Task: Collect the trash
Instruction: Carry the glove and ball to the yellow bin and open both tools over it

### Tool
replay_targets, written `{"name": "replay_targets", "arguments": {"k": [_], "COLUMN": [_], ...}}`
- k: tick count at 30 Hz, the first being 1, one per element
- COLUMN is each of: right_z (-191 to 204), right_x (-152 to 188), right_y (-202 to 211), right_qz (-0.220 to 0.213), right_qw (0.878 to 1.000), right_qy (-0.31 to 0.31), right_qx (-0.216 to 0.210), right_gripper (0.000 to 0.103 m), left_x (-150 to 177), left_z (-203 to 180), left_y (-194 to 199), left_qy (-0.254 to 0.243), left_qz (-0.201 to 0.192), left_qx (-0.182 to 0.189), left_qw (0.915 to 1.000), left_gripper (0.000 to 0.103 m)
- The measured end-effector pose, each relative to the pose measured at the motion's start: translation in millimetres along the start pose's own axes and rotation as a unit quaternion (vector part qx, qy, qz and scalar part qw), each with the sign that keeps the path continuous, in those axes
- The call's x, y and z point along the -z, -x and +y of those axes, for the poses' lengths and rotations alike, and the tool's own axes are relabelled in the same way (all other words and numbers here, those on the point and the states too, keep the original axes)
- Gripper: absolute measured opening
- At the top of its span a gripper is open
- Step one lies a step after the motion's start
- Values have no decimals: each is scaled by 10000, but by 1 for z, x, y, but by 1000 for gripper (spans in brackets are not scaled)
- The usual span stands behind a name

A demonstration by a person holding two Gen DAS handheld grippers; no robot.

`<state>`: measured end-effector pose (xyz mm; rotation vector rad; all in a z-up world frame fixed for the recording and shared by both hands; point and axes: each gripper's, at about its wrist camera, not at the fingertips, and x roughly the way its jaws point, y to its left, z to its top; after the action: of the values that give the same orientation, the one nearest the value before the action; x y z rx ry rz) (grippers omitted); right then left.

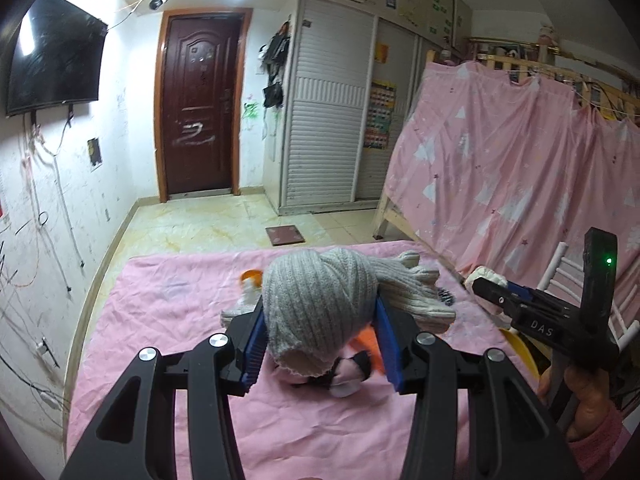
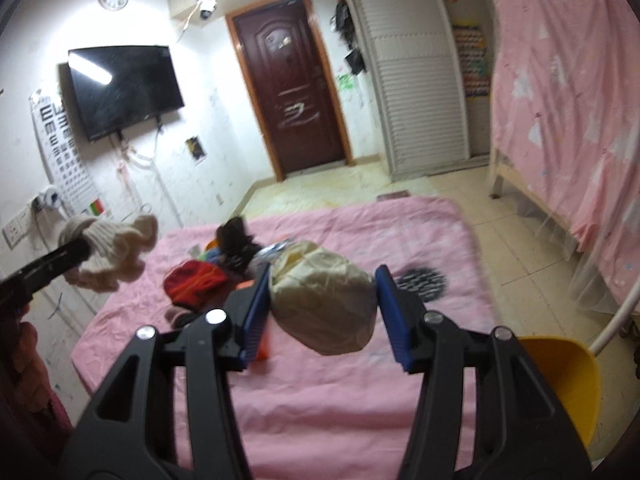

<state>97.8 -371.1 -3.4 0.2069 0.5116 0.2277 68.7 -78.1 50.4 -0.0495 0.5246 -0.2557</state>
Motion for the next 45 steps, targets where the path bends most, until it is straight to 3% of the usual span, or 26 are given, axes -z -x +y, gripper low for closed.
{"name": "replay_targets", "arguments": {"k": [13,17,28,30,31,33,34,35,37,39,45], "right_z": [-102,-131,-185,-190,-192,-193,-195,-194,-193,-189,-176], "right_x": [-3,-2,7,8,8,9,9,9,10,9,10], "right_y": [57,79,112,114,114,110,110,107,104,102,97], "right_qz": [-514,-765,-1113,-1130,-1124,-1064,-1038,-1004,-954,-933,-870], "right_qw": [9927,9864,9721,9712,9711,9717,9720,9723,9730,9739,9767], "right_qy": [-721,-1057,-1648,-1700,-1718,-1729,-1731,-1737,-1731,-1694,-1572], "right_qx": [815,999,1243,1229,1220,1206,1200,1200,1192,1187,1177], "right_gripper": [50,50,50,50,50,50,50,50,67,74,74], "left_x": [-17,-13,17,22,25,27,27,28,27,24,19], "left_z": [-118,-169,-271,-286,-289,-293,-293,-292,-288,-280,-258], "left_y": [-22,-48,-112,-123,-127,-132,-133,-134,-136,-137,-134], "left_qy": [-192,-336,-884,-964,-989,-1019,-1009,-967,-921,-827,-585], "left_qz": [24,319,1046,1199,1240,1250,1255,1256,1265,1283,1264], "left_qx": [936,1267,1550,1630,1675,1649,1640,1631,1575,1529,1515], "left_qw": [9954,9909,9784,9746,9730,9730,9732,9738,9750,9764,9786], "left_gripper": [41,41,41,48,51,70,73,74,75,75,75]}}
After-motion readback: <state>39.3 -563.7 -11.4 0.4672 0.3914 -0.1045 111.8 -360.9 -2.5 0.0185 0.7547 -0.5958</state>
